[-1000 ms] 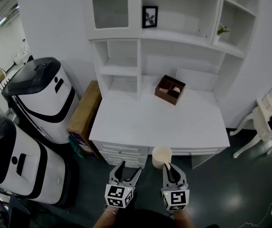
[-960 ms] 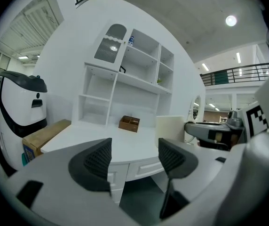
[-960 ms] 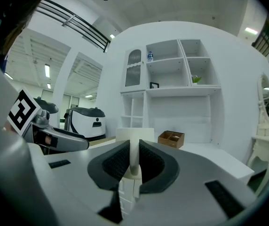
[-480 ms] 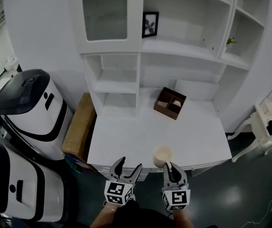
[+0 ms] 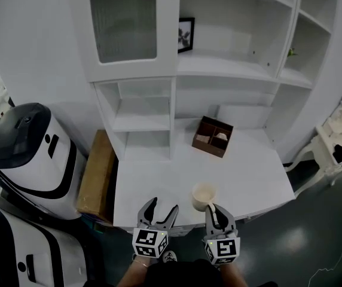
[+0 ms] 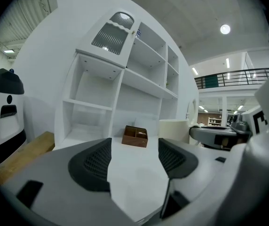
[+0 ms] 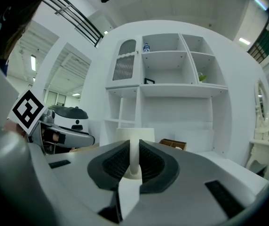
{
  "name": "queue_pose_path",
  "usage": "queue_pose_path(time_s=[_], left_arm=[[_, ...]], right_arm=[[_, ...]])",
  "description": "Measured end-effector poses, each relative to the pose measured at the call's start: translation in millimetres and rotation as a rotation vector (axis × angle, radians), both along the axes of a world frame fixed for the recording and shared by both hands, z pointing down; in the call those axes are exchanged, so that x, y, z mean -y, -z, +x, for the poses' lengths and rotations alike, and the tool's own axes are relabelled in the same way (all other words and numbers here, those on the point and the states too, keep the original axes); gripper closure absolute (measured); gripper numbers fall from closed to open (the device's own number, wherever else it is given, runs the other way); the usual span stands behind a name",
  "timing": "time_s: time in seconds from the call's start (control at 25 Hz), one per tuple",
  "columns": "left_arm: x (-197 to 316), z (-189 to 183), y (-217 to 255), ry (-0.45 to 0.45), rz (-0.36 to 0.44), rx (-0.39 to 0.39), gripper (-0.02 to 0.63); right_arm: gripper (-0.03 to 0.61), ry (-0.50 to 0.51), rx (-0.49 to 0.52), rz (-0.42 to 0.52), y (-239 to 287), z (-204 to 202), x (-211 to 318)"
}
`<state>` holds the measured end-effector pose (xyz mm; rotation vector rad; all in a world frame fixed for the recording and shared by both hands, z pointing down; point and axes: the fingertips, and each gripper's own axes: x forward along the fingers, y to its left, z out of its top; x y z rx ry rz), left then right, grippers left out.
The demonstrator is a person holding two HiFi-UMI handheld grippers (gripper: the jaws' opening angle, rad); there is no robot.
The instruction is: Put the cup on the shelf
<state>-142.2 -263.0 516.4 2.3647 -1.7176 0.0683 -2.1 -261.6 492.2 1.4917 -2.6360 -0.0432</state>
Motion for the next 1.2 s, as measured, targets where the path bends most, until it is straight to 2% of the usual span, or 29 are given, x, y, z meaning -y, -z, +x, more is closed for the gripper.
queue_pose_path(time_s=[0.48, 0.92, 1.2], left_arm=[[24, -12, -6, 0.004, -0.04, -0.012, 0.318], [70, -12, 18, 0.058, -0.004, -0.009, 0.318], [99, -4, 37, 0.077, 0.033, -0.01, 0.318]], right_arm=[[0.529, -0.02, 0.05, 0.041, 32, -2, 33], [0.529, 0.061, 0.101, 0.149, 98, -1, 90], [0.529, 0.131, 0.161, 0.241, 161, 3, 131]])
